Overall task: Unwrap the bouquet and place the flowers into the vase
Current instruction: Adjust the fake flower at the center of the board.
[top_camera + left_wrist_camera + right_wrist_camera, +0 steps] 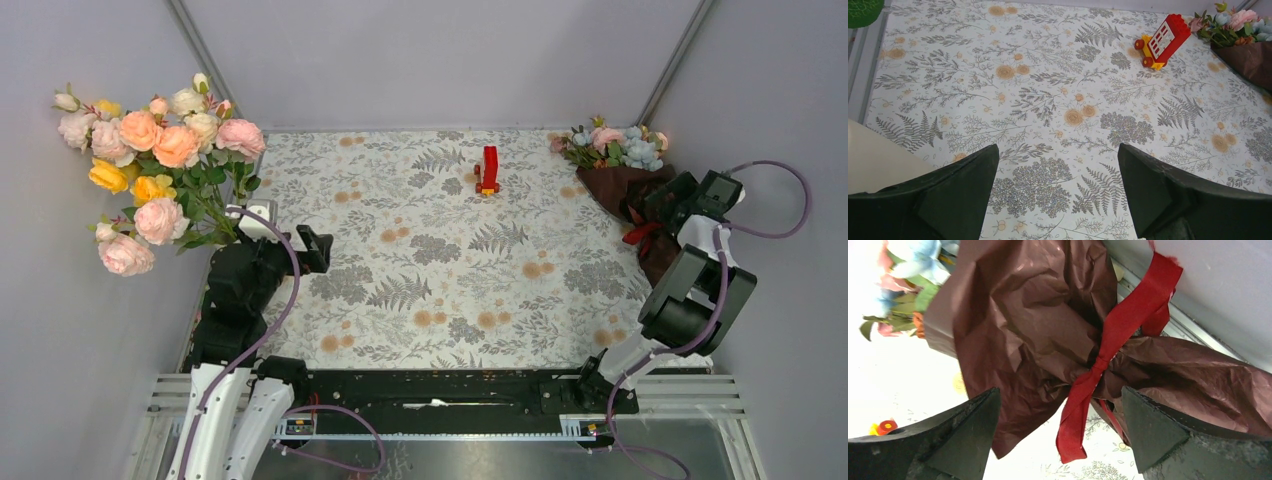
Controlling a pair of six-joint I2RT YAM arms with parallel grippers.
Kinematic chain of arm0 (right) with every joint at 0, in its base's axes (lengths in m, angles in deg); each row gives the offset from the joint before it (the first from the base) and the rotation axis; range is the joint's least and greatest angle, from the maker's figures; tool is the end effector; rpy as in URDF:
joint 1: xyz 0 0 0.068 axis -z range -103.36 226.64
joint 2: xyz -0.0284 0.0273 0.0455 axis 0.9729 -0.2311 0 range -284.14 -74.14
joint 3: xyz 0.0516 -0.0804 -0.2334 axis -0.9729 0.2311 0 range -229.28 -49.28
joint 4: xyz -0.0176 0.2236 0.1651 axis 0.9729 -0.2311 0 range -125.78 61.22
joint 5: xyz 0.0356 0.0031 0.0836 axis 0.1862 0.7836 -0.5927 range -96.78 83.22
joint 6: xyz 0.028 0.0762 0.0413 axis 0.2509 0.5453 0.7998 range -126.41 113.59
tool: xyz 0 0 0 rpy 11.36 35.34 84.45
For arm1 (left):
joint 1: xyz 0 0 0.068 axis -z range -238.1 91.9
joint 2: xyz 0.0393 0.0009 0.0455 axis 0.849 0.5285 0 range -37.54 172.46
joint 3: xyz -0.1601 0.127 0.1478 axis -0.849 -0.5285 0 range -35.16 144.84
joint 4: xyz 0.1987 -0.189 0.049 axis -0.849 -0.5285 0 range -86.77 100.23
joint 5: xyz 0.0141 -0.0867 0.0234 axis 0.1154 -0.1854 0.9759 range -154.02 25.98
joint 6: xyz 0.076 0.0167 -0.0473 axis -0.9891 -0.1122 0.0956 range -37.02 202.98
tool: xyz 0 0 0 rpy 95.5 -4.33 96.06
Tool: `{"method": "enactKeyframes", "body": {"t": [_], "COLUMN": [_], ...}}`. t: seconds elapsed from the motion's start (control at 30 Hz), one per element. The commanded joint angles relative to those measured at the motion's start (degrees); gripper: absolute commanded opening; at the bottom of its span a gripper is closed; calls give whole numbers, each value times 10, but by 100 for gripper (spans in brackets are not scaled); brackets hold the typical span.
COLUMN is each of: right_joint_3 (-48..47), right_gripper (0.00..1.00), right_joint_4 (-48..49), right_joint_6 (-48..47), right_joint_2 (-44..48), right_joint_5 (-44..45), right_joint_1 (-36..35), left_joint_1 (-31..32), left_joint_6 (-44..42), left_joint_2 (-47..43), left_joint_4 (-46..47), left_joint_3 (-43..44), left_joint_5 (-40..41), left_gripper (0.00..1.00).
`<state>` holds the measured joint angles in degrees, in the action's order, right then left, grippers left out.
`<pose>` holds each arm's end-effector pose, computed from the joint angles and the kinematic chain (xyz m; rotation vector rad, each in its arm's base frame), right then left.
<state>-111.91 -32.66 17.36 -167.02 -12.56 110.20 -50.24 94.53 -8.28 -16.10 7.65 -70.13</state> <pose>0.3531 -0.2243 0.1881 0.9864 1.9249 0.0109 0.1983 -0.0361 0.3178 0.0186 1.8052 -0.3376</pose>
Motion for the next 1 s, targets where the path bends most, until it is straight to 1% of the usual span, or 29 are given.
{"method": "enactKeyframes", "body": {"t": [0.0,0.1,0.17,0.23,0.4,0.53,0.63,0.77,0.97], "right_joint_3": [-17,-18,-18,-18,-28,-66,-81,-94,-56], "right_gripper": [95,95,92,91,90,90,90,86,86], "right_joint_4": [4,8,17,22,20,-35,-81,-120,-122], "right_joint_6": [-12,-20,-28,-27,-39,-36,-30,-28,-18], "right_joint_2": [-32,-44,-51,-56,-54,-71,-96,-107,-76], "right_joint_5": [-21,-32,-55,-69,-64,-45,-12,-30,-52], "right_joint_1": [7,7,7,7,7,7,7,7,6], "left_joint_1": [-2,-1,-1,-1,-1,-1,-1,0,4], "left_joint_6": [-8,-7,-6,-6,-7,-7,-7,-7,-7], "left_joint_2": [-15,-17,-18,-17,-19,-19,-20,-26,-34], "left_joint_4": [33,33,33,33,33,33,32,31,31], "left_joint_3": [0,1,1,1,1,1,2,1,1], "left_joint_5": [-7,-5,-3,-4,-4,-5,-1,2,7], "left_gripper": [98,98,98,98,98,98,98,98,98]}}
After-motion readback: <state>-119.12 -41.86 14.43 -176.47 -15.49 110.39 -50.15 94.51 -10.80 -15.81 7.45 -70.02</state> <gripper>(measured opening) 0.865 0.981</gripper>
